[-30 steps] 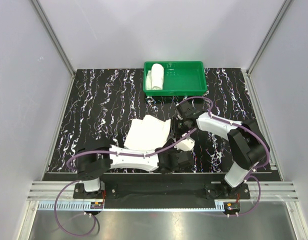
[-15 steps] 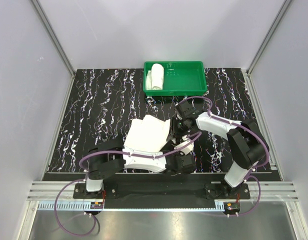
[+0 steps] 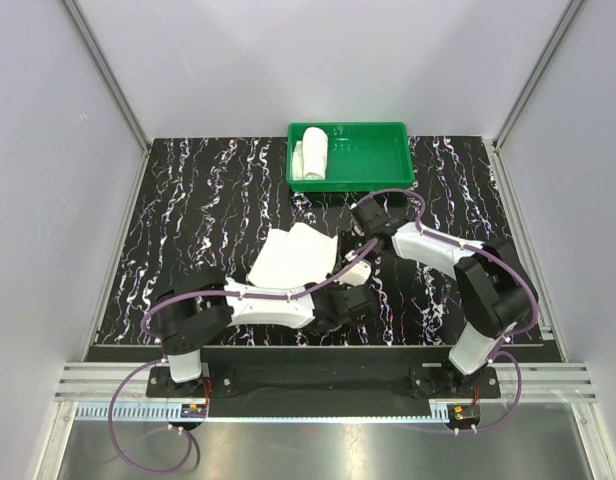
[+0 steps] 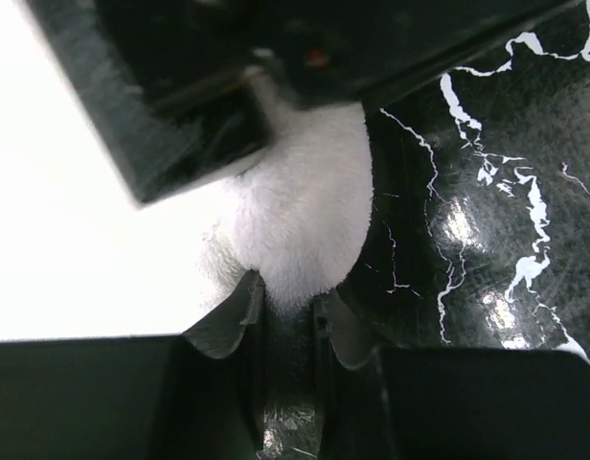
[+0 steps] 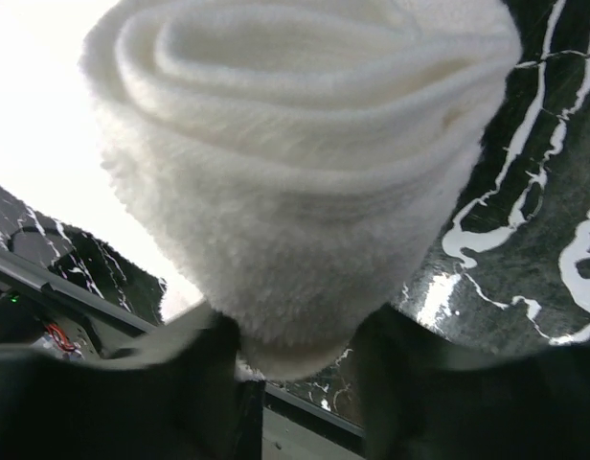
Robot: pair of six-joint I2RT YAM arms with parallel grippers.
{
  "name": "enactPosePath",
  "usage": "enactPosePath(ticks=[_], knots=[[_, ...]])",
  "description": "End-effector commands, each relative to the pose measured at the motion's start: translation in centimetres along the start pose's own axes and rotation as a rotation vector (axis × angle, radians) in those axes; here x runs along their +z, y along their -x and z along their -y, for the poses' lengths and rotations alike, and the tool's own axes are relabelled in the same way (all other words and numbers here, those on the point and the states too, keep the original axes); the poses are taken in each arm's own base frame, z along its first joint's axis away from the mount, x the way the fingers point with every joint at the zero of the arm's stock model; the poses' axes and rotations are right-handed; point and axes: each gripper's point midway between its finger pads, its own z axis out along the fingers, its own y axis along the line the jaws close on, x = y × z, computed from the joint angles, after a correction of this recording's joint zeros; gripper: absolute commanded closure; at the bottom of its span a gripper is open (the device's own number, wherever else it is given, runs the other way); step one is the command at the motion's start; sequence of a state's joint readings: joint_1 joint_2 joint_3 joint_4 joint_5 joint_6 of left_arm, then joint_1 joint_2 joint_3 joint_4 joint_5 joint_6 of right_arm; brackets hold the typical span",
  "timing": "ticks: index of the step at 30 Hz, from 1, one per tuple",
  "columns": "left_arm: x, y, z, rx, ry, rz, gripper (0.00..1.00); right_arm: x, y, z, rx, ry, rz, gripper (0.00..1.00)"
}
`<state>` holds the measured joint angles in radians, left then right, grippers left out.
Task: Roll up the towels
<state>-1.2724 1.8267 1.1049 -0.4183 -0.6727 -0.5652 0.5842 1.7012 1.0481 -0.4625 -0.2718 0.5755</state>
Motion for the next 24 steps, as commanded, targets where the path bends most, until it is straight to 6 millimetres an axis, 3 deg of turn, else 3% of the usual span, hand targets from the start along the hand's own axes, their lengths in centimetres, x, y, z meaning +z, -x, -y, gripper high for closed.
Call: enactPosePath(ticks=[1, 4, 7, 10, 13, 15, 16, 18, 19, 21, 22, 24], knots=[[0.8, -4.6, 1.0, -0.046, -0.123, -0.18, 0.99, -1.2, -1.4, 2.2, -0.013, -0.104, -0.079, 0.41], [-0.3, -4.6, 2.0, -0.107, -0.199, -0.193, 0.99, -3.2, 1.0, 3.6, 0.01, -0.144, -0.017, 0.26], [-1.3, -4.4, 2.3, -0.148, -0.239, -0.197, 0.99, -5.9, 3.9, 5.5, 0.059, -0.154, 0.05, 0.19], [-2.3, -3.9, 2.3, -0.182, -0.268, -0.192, 0.99, -8.5, 6.2, 8.1, 0.099, -0.206, 0.101, 0.17], [-3.5, -3.3, 2.3, -0.221, -0.316, -0.178, 0.99, -10.6, 7.8, 9.2, 0.111, -0.233, 0.153, 0.15], [-4.2, -2.1, 2.3, -0.277, -0.371, -0.157, 1.0, -11.3, 8.1, 9.2, 0.115, -0.232, 0.173, 0.14], [-4.5, -2.7, 2.6, -0.291, -0.413, -0.179, 1.0, -11.9, 8.2, 9.0, 0.116, -0.228, 0.195, 0.13], [-4.9, -1.2, 2.6, -0.367, -0.483, -0.148, 1.0, -12.2, 7.8, 9.1, 0.132, -0.223, 0.213, 0.13], [-5.2, -1.9, 2.8, -0.381, -0.529, -0.174, 1.0, -12.8, 8.0, 8.6, 0.128, -0.202, 0.246, 0.13], [-5.6, 0.1, 2.9, -0.46, -0.62, -0.117, 1.0, -12.6, 7.2, 7.8, 0.132, -0.148, 0.242, 0.12], [-6.1, -1.0, 3.3, -0.472, -0.689, -0.154, 1.0, -13.3, 7.6, 6.9, 0.116, -0.104, 0.282, 0.12], [-6.9, -0.2, 3.5, -0.551, -0.817, -0.13, 1.0, -12.9, 6.4, 5.6, 0.11, -0.01, 0.259, 0.13]])
